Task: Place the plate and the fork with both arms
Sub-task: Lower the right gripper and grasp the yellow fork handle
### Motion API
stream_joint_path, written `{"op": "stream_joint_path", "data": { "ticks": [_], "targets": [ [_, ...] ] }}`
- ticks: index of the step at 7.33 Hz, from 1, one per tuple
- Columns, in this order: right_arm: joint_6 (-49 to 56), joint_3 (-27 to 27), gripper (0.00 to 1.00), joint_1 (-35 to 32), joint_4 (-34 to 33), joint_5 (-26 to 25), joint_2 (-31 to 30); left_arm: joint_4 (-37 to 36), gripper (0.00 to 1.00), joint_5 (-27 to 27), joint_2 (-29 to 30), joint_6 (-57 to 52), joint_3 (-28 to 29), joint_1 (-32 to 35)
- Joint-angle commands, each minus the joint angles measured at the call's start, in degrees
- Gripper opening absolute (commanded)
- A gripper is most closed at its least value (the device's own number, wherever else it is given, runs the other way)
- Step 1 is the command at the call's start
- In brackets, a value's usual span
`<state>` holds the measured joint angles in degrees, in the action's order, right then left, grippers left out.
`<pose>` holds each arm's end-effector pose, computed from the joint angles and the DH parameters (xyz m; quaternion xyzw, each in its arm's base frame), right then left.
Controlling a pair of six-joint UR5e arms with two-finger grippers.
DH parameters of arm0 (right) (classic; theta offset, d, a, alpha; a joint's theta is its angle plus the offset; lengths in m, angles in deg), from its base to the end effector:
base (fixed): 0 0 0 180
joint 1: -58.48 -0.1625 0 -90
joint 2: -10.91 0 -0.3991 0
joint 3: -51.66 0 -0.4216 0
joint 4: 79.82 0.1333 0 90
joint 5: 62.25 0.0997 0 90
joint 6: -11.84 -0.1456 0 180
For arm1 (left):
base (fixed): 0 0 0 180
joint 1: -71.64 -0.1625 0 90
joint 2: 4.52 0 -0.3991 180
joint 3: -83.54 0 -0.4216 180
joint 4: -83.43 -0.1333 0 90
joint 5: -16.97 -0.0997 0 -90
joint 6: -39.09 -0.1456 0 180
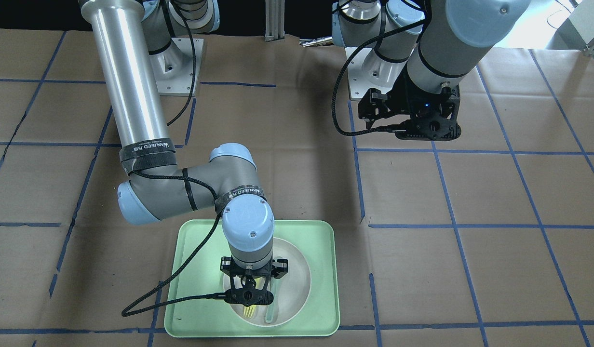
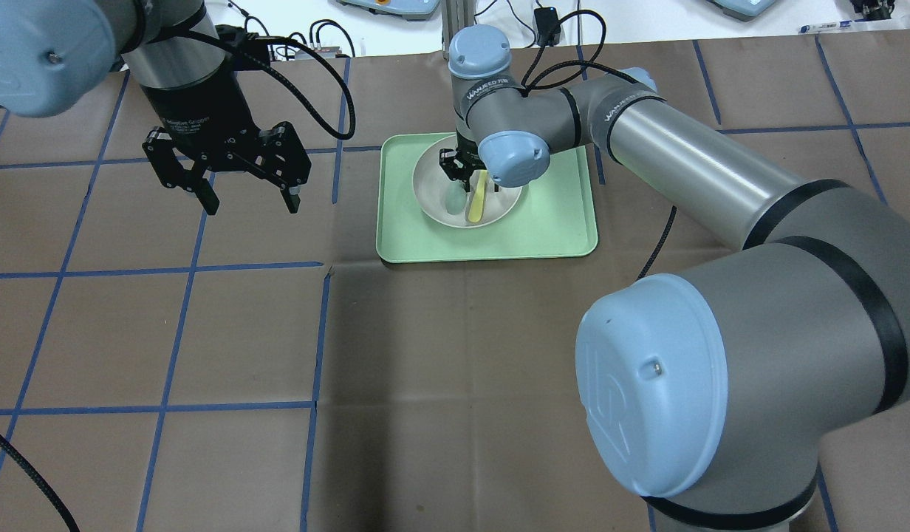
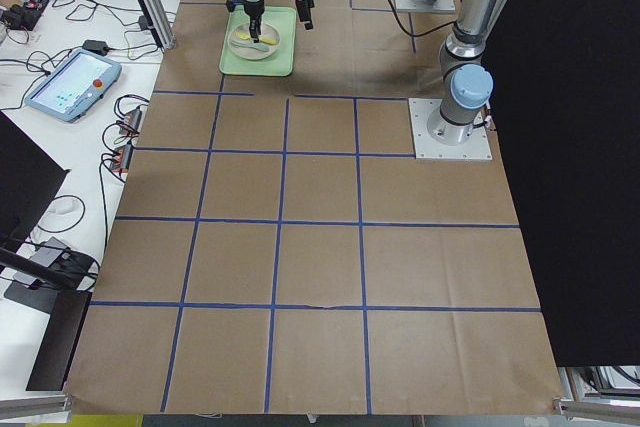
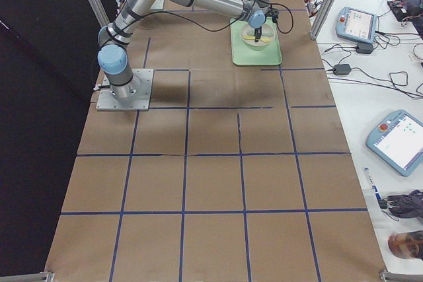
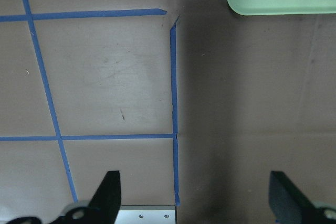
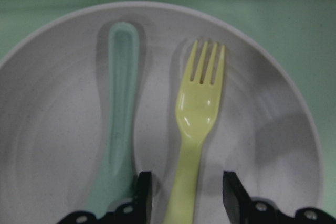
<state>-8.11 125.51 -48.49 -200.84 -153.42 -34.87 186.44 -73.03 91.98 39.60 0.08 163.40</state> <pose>0.3457 -0.6864 0.1099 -0.0263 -0.9993 0.0276 0.0015 -0.1496 -0.5269 0.3951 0.0108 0.9935 0.1129 0.0022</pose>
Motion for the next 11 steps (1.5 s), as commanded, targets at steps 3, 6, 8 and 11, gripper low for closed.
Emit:
{"op": "stream_joint_path", "data": {
  "ticks": [3,6,8,11],
  "targets": [
    [0.09,-0.03,0.30,0.00,-0.09,0.38,0.16,0.00,1.00,0.00,0.00,0.02,-0.13,-0.09],
    [0.00,-0.12,0.04,0.00,-0.09,0.47,0.07,0.00,1.00,0.00,0.00,0.11,-0.04,-0.09],
    [-1.31,-1.43,0.03,-0.17,0.61,0.47,-0.28,0.00,1.00,0.00,0.00,0.11,-0.04,-0.27],
    [-1.32,-2.05,0.02,-0.88,6.12,0.47,-4.04,0.00,1.00,0.00,0.09,0.19,0.05,-0.27]
  ]
}}
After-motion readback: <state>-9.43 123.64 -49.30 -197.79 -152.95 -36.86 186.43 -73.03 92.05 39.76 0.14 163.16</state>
